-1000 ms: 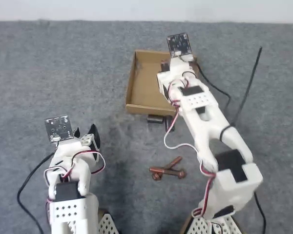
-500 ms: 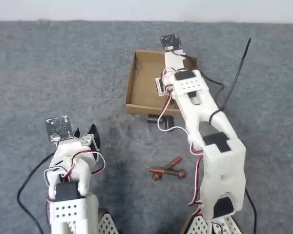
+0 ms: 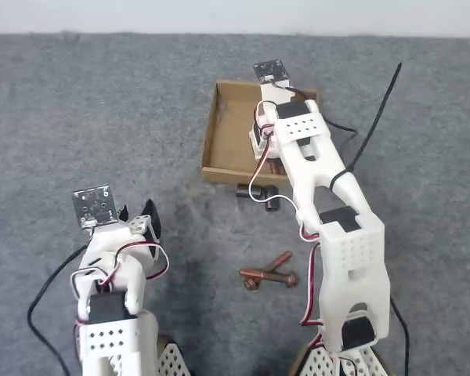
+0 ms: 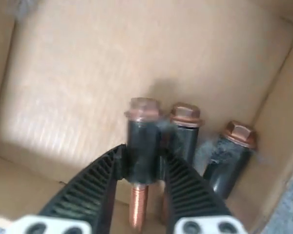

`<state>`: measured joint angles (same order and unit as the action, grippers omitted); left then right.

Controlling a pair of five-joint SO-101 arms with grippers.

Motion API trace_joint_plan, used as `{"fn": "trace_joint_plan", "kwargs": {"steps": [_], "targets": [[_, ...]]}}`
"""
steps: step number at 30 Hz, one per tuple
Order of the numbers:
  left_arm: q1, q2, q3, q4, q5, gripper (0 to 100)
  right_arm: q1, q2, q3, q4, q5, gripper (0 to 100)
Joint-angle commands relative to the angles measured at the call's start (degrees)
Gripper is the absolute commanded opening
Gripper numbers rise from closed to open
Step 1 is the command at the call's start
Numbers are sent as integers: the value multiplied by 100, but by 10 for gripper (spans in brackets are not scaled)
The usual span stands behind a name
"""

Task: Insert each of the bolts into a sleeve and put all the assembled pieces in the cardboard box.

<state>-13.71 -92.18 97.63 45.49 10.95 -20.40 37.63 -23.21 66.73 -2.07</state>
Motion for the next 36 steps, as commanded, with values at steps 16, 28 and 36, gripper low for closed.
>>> {"fn": "trace_joint_plan", "kwargs": {"steps": [16, 28, 36], "targets": [[-44, -35, -66, -105, -70, 156, -66, -1842, -387, 1429, -88, 28], [-44, -35, -66, -105, -70, 156, -75, -3116, -352, 3565, -88, 28], [-44, -35, -66, -88, -70, 156, -136, -4752, 1556, 3512, -88, 28]]}}
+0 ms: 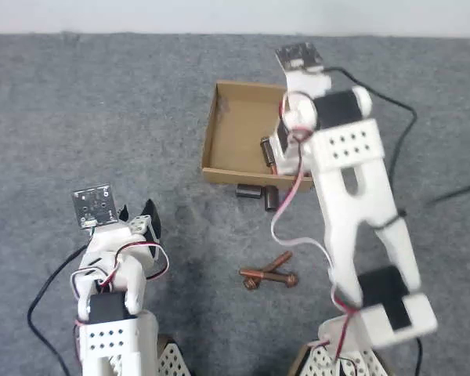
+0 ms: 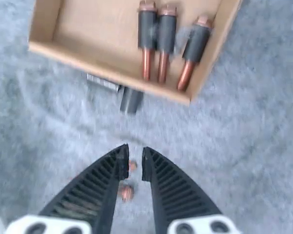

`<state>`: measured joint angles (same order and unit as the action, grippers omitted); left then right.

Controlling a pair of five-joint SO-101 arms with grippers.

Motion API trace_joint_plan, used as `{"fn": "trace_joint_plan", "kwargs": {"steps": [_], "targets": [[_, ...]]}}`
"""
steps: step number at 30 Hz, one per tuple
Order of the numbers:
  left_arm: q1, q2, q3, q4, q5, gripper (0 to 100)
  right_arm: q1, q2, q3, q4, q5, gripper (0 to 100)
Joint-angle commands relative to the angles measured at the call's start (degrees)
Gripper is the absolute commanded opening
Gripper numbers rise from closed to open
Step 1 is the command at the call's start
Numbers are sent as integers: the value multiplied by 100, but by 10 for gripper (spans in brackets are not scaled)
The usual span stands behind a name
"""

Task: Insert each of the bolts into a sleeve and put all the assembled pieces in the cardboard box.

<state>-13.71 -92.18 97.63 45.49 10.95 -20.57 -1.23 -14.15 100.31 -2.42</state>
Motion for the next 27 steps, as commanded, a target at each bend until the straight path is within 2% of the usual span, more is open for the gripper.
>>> {"fn": "trace_joint_plan", "kwargs": {"steps": [1, 12, 19, 25, 27], "targets": [[-44, -35, -66, -88, -70, 156, -145, -1077, 923, 57, -53, 28], [-44, -35, -66, -79, -70, 156, -242, -2598, 3587, -1455, -53, 32], [-44, -35, -66, -70, -70, 156, -286, -2598, 4580, -2914, -53, 32], [-44, -35, -66, -70, -70, 156, -725, -2211, 4879, -3723, -97, 32], [-44, -35, -66, -70, -70, 156, -822, -1886, 4870, -4004, -343, 32]]}}
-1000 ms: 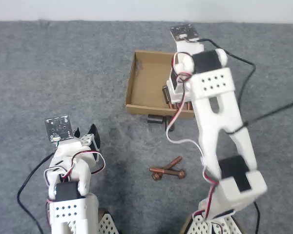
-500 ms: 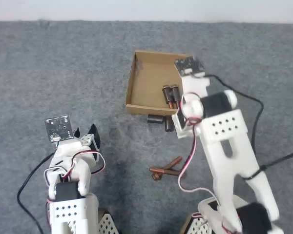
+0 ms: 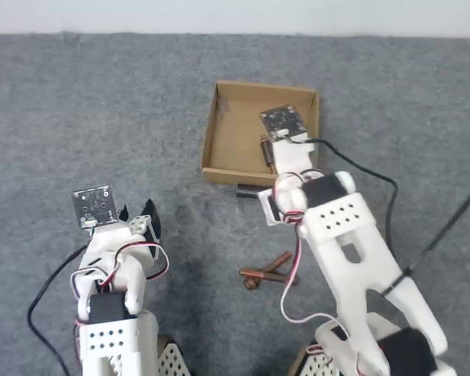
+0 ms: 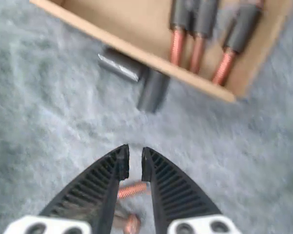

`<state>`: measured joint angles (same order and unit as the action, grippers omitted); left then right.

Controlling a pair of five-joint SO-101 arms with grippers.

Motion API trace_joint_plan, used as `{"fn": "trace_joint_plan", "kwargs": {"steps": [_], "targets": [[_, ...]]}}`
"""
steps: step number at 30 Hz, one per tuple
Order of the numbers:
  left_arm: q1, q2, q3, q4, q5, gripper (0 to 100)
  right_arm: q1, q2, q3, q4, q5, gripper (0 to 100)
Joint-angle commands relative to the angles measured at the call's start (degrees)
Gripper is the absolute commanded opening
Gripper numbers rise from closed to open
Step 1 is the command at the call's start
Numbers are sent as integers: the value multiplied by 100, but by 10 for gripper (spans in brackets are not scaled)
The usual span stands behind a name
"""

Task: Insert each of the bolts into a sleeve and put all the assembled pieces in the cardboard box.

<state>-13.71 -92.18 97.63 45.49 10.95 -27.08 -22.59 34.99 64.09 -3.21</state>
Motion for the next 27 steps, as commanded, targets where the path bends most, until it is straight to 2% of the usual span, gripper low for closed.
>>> {"fn": "trace_joint_plan", "kwargs": {"steps": [1, 3, 9, 19, 27], "targets": [[-44, -35, -66, -70, -70, 156, -215, 435, -79, -523, -343, 32], [-44, -35, -66, -70, -70, 156, -259, 822, -264, -646, -396, 39], [-44, -35, -66, -97, -70, 156, -233, 1921, -1292, -180, -413, 154], [-44, -44, -66, -105, -70, 156, -215, 3196, -2145, -101, -413, 155], [-44, -53, -66, -114, -70, 156, 330, 3996, -2681, -101, -387, 155]]}}
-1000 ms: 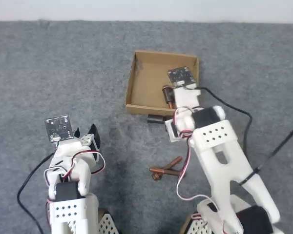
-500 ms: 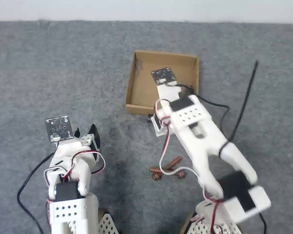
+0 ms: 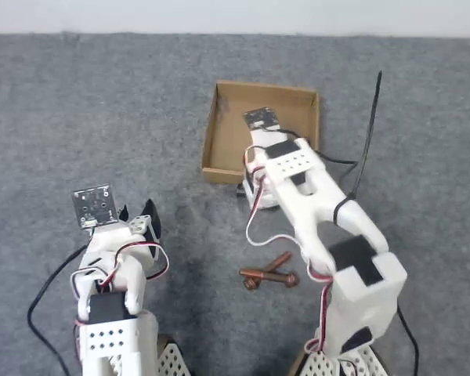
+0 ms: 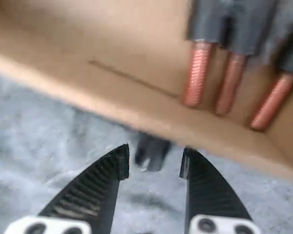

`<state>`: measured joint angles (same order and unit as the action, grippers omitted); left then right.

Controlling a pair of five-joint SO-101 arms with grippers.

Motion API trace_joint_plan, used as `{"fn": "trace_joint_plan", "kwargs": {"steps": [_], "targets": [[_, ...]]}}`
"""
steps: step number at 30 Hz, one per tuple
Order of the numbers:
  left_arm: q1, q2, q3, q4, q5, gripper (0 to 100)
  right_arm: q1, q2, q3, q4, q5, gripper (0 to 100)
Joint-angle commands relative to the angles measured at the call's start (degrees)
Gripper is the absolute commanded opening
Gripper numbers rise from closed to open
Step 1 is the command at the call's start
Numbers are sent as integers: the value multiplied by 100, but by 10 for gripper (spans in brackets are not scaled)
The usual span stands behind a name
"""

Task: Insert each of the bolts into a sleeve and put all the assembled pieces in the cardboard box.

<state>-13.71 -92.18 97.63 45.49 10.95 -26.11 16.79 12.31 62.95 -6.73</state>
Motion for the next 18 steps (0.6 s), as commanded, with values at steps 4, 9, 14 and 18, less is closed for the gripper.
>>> {"fn": "trace_joint_plan", "kwargs": {"steps": [4, 9, 14, 18], "targets": [[-44, -53, -66, -114, -70, 156, 321, 356, -563, 13, -26, 154], [-44, -53, -66, -114, -70, 156, 321, 418, -580, 13, -26, 122], [-44, -53, -66, -114, -70, 156, 321, 409, -624, 57, -26, 20], [-44, -62, -66, -114, -70, 156, 330, 409, -642, 75, -26, 4]]}}
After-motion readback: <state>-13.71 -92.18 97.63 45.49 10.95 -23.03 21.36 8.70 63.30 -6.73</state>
